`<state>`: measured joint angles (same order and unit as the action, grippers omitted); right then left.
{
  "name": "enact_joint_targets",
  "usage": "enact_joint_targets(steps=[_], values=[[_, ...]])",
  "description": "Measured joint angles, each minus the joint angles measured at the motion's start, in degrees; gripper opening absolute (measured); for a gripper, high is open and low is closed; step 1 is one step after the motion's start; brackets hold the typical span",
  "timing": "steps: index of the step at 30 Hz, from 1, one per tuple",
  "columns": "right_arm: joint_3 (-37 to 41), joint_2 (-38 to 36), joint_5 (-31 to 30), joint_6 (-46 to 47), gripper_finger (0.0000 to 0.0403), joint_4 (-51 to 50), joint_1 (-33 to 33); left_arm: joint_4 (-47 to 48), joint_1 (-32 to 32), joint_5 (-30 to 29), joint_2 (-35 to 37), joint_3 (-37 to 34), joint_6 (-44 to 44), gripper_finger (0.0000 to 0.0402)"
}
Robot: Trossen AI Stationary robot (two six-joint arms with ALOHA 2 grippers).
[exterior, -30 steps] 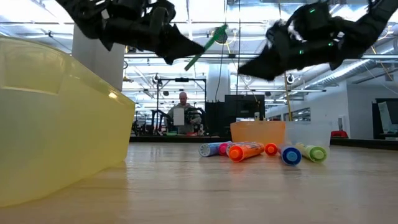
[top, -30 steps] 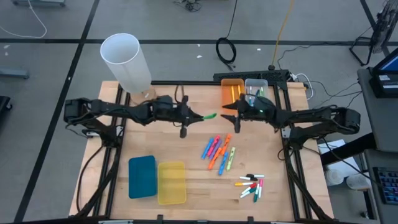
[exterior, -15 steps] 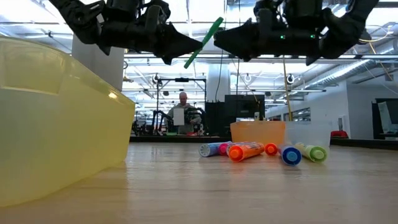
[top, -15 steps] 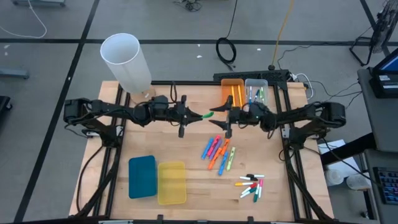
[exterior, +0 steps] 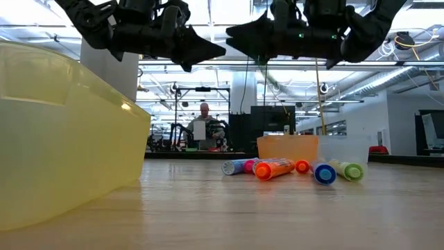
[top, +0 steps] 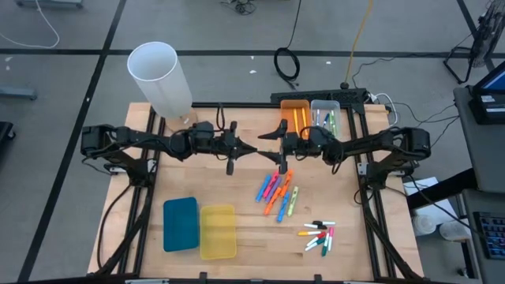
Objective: Pick & Place Markers
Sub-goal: Put the green pen into the orange bin
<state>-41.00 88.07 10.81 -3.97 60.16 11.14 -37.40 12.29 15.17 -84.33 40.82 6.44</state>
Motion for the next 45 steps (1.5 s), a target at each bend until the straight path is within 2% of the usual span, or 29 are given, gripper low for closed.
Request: enact_joint_targets(steps=[5, 9, 11, 14, 16, 18, 20, 22, 24, 29, 32, 39, 45], values=[[0.0, -0.2, 0.0, 0.9, 0.0128, 1.0, 0.0, -0.4, -0.1, 0.0, 0.0, 0.0, -0.1, 0.0002], [0.0, -0.1, 0.0, 0.3, 0.0029, -4.5, 0.0, -0.2, -0.5, -0.2, 0.0, 0.0, -0.6, 0.0001], [0.1, -2.1, 0.0, 0.9, 0.001, -8.8, 0.0, -0.1, -0.7, -0.2, 0.0, 0.0, -1.1, 0.0001], [-0.8, -6.1, -0.3, 1.7, 0.0035, -17.9, 0.0, 0.3, -0.8, -0.2, 0.0, 0.0, -2.4, 0.0016], [-1.4, -10.6, -2.2, 2.0, 0.006, -30.7, 0.0, 0.5, -0.8, -0.3, 0.0, 0.0, -2.7, 0.0028], [-4.8, -15.1, -8.6, 2.3, 0.0087, -46.8, -0.6, 0.5, -0.7, -1.7, 0.0, 0.0, -2.2, 0.0036], [-8.5, -19.5, -18.4, 3.7, 0.0113, -66.0, -1.5, 0.5, -0.8, -3.8, 0.0, 0.0, -1.6, 0.0042], [-11.6, -22.1, -27.7, 9.8, 0.0136, -82.9, -2.5, 0.5, -0.7, -5.6, 0.0, 0.0, -1.6, 0.0044], [-12.9, -24.2, -32.7, 19.1, 0.0156, -97.6, -2.9, 0.5, -0.5, -6.6, 0.0, 0.0, -1.1, 0.0044], [-12.3, -27.2, -28.9, 41.5, 0.0186, -122.2, -0.7, 0.9, -0.1, -7.1, 0.0, 0.1, 0.6, 0.0035], [-8.4, -27.2, -28.6, 48.2, 0.0191, -126.4, 1.8, 1.7, 0.1, -7.5, 0.0, 0.1, 0.6, 0.0031], [5.4, -26.4, -25.5, 51.1, 0.0179, -114.4, 10.4, 2.5, 0.1, -7.8, 0.0, 0.1, 1.8, 0.0032], [12.3, -25.8, -25.8, 52.8, 0.0163, -113.2, 17.2, 1.9, 0.1, -7.8, 0.0, 0.1, 7.8, 0.003]])
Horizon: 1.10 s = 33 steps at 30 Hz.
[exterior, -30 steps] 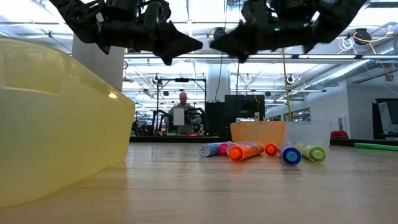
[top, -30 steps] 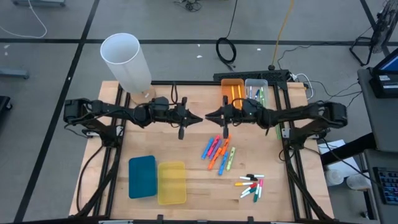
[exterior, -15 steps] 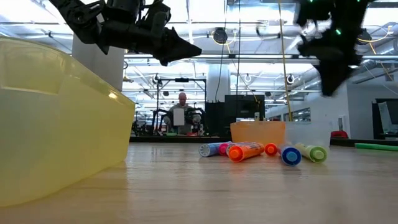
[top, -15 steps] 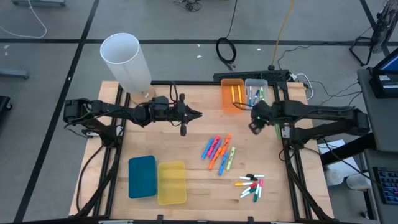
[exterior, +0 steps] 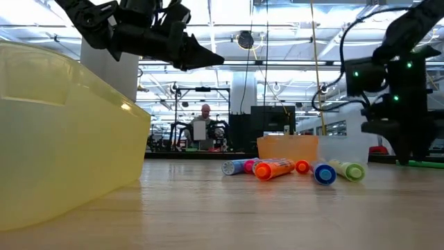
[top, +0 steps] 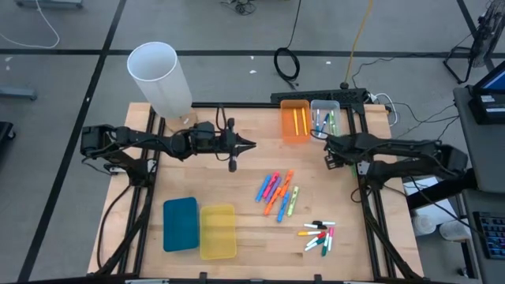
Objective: Pick & Place Markers
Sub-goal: Put the green pen into the orange bin
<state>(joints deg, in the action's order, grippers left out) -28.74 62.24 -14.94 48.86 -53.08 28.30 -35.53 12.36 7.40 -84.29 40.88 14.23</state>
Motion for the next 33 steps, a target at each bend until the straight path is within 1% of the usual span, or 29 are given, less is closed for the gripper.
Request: enact_joint_targets(steps=[6, 11, 16, 20, 23, 33], values=[[2.2, -0.2, 0.2, -0.2, 0.0167, 0.8, 3.7, -0.8, 0.0, 0.0, 0.0, 0.0, 0.7, 0.003], [-0.3, 0.1, 2.6, -0.5, 0.017, -0.3, 3.9, -1.1, 0.0, 0.0, 0.0, 0.0, 1.1, 0.003], [-3.6, 0.0, -4.7, -2.1, 0.0167, -2.2, 4.7, -1.3, 0.0, 0.0, 0.0, 0.0, 0.7, 0.0031], [-3.5, 0.1, -6.3, -2.2, 0.0167, -4.8, 5.8, -1.1, 0.0, 0.0, 0.0, 0.0, 0.7, 0.0031], [-2.3, 0.4, -5.7, -1.7, 0.0167, -3.8, 6.7, -1.0, 0.0, 0.0, 0.0, 0.0, 0.5, 0.0031], [4.3, 4.8, 0.2, -2.6, 0.0166, 5.2, 7.7, -0.6, 0.0, 0.0, 0.0, 0.0, 0.5, 0.0031]])
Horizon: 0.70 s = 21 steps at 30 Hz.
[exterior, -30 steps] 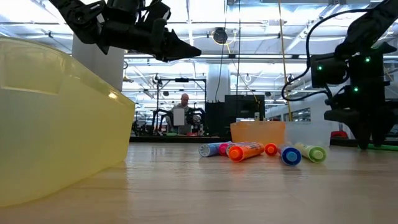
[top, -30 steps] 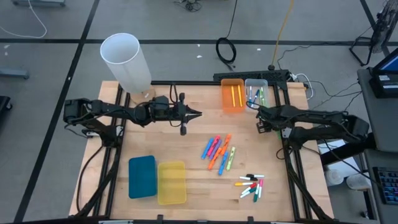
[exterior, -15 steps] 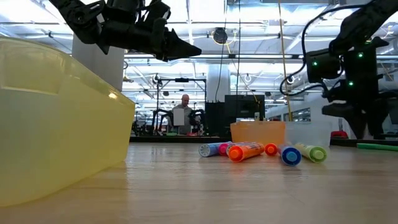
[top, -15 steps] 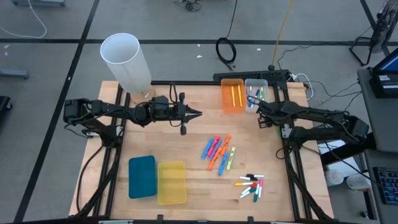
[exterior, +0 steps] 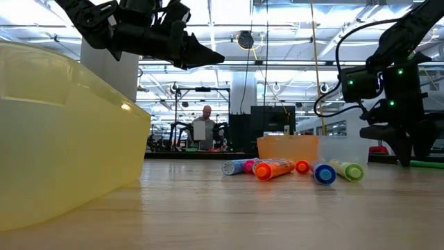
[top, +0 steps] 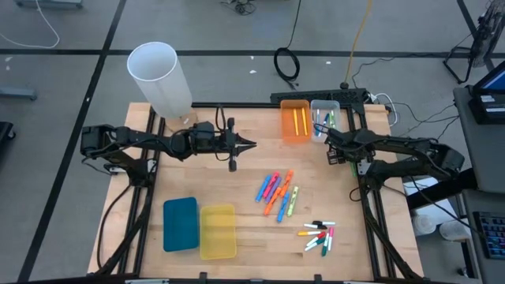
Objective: Pick & Place Markers
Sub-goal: Put the green pen into the orange bin
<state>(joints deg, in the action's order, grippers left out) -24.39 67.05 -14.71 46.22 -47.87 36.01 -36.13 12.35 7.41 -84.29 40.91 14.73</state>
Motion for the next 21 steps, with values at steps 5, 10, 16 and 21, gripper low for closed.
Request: enact_joint_targets(steps=[5, 10, 16, 21], values=[[0.5, 0.1, 1.0, -0.4, 0.0151, 2.4, -0.7, 0.1, 0.0, 0.0, 0.0, 0.0, 0.0, 0.0031], [0.5, 0.1, 4.5, -2.4, 0.0096, 3.0, -0.8, 0.4, 0.0, 0.0, 0.0, 0.0, -0.3, 0.0031], [0.6, -0.1, 7.2, -6.2, 0.0026, 5.3, -1.2, 1.6, 0.0, 0.0, 0.0, 0.0, -0.5, 0.0031], [0.6, -0.4, 11.5, -8.5, 0.0017, 12.5, -3.3, 1.7, -0.1, 0.0, 0.0, 0.0, -0.7, 0.0031]])
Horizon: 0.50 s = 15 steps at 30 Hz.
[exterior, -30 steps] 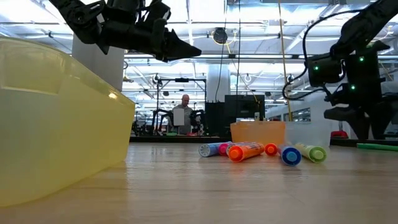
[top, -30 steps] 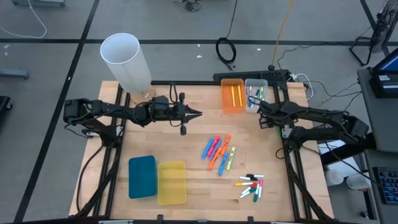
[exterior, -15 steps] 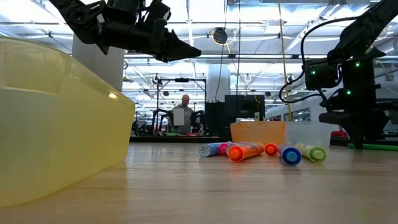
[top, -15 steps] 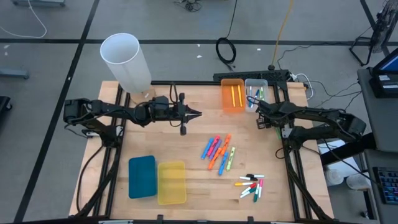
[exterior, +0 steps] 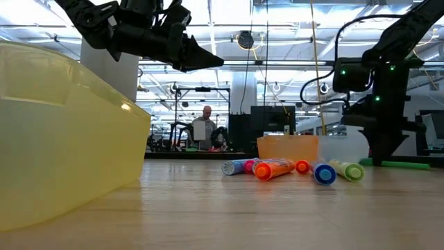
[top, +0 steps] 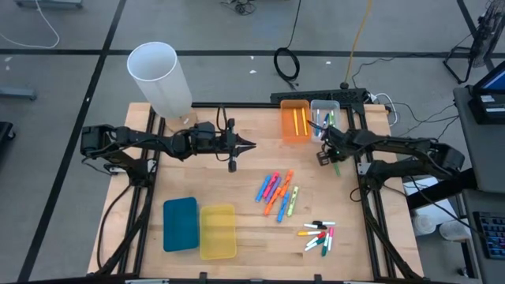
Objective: Pick & Place Markers
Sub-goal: Put the green pen into the orange bin
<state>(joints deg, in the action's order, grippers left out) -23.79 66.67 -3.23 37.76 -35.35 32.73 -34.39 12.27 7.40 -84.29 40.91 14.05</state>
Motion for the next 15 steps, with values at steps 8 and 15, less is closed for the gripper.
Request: enact_joint_targets(steps=[8, 15], values=[[-1.9, -7.0, 12.7, -2.1, 0.0017, 9.8, -5.7, 0.1, 0.0, 0.0, 0.0, 0.0, -1.3, 0.0031], [-2.4, -12.4, 18.2, -1.3, 0.0017, 27.2, -12.7, 1.1, 0.0, 0.0, 0.0, 0.0, -1.7, 0.0031]])
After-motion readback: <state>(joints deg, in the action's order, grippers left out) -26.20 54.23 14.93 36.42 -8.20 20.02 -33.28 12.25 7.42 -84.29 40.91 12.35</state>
